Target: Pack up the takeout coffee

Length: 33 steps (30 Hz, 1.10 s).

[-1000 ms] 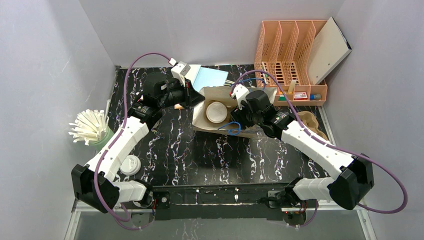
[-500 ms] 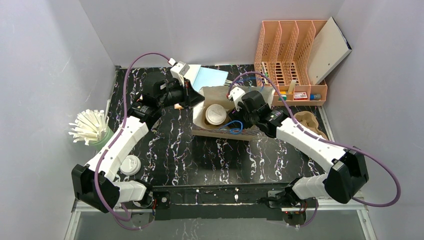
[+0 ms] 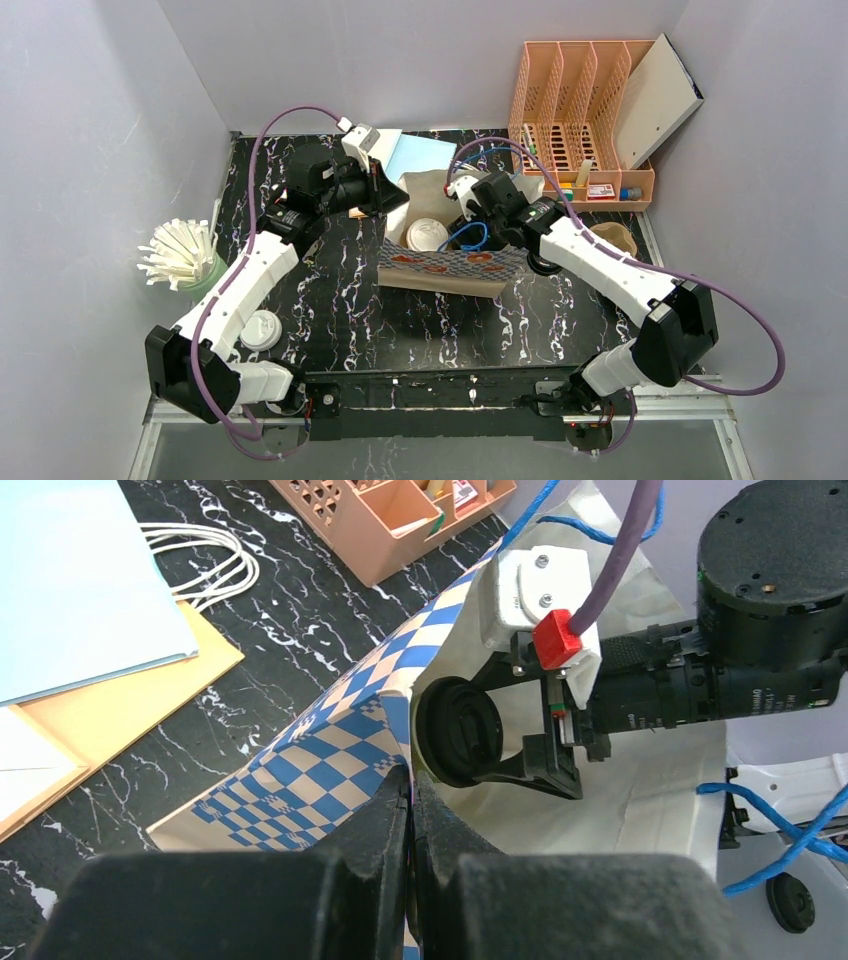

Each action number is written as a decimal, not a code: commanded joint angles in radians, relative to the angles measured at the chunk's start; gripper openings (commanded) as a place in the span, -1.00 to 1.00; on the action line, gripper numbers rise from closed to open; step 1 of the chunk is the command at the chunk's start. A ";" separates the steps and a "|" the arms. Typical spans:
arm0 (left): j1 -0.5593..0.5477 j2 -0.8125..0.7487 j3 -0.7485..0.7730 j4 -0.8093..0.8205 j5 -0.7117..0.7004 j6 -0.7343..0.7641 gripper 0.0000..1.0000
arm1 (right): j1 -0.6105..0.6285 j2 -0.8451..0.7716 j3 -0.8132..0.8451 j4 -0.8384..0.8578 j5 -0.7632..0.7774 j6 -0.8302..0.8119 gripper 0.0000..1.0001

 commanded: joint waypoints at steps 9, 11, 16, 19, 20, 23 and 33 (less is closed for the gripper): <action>0.005 0.078 0.082 -0.140 -0.118 0.158 -1.00 | 0.044 0.019 0.079 -0.141 -0.049 0.039 -0.40; 0.005 0.098 0.098 -0.131 -0.129 0.173 -1.00 | 0.051 0.024 0.079 -0.148 -0.045 0.030 -0.40; 0.005 0.125 0.138 -0.113 -0.136 0.192 -1.00 | 0.061 0.035 0.081 -0.172 -0.032 0.024 -0.40; 0.005 0.124 0.131 -0.077 -0.133 0.186 -1.00 | 0.069 0.047 0.092 -0.191 -0.028 0.016 -0.40; 0.005 0.125 0.129 -0.069 -0.133 0.184 -1.00 | 0.074 0.049 0.094 -0.195 -0.027 0.014 -0.40; 0.005 0.133 0.134 -0.055 -0.130 0.179 -1.00 | 0.079 0.059 0.093 -0.208 -0.024 0.012 -0.40; 0.005 0.131 0.124 -0.049 -0.113 0.176 -1.00 | 0.084 0.091 0.074 -0.198 -0.011 -0.001 -0.41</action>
